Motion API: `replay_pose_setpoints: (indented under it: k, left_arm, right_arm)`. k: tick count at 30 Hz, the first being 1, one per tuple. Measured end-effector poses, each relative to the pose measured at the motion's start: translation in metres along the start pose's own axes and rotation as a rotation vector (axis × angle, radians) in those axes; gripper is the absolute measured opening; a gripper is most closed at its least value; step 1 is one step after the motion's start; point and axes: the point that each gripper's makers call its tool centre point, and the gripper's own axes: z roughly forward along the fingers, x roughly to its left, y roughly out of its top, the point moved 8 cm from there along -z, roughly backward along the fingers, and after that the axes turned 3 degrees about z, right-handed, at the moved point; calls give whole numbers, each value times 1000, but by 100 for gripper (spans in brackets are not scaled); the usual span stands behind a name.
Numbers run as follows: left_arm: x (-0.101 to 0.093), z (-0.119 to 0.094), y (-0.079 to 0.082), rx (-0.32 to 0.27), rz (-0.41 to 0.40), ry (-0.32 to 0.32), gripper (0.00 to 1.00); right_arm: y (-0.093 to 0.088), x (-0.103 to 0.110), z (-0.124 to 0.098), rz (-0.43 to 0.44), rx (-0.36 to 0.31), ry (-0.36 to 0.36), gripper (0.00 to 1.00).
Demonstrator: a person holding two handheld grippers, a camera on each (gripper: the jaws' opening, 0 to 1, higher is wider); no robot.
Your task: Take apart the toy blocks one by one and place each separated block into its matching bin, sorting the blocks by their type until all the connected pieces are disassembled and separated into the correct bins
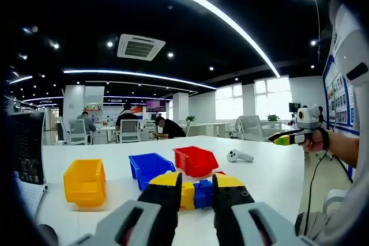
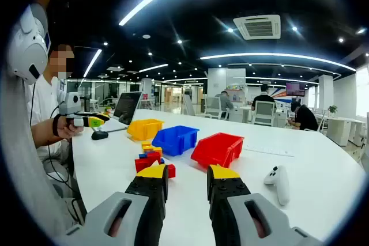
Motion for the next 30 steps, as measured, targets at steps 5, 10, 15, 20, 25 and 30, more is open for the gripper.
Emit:
replay_pose_setpoints:
  k: [5, 10, 15, 20, 25, 30]
  left_arm:
    - [2, -3, -2, 0, -18, 9, 23]
    - [2, -4, -4, 11, -11, 4, 23]
    - [3, -3, -4, 9, -14, 7, 23]
    - [1, -1, -4, 6, -16, 6, 23]
    - [-1, 2, -6, 9, -22, -2, 23]
    - [-1, 2, -5, 9, -18, -2, 23]
  right_arm:
    - [1, 0, 0, 3, -3, -4, 28]
    - [0, 0, 3, 1, 1, -1, 28]
    - [2, 2, 4, -1, 0, 3, 28]
    - [2, -1, 1, -8, 8, 0, 29]
    - [2, -5, -2, -2, 3, -19, 29]
    - [-1, -3, 0, 0, 14, -9, 29]
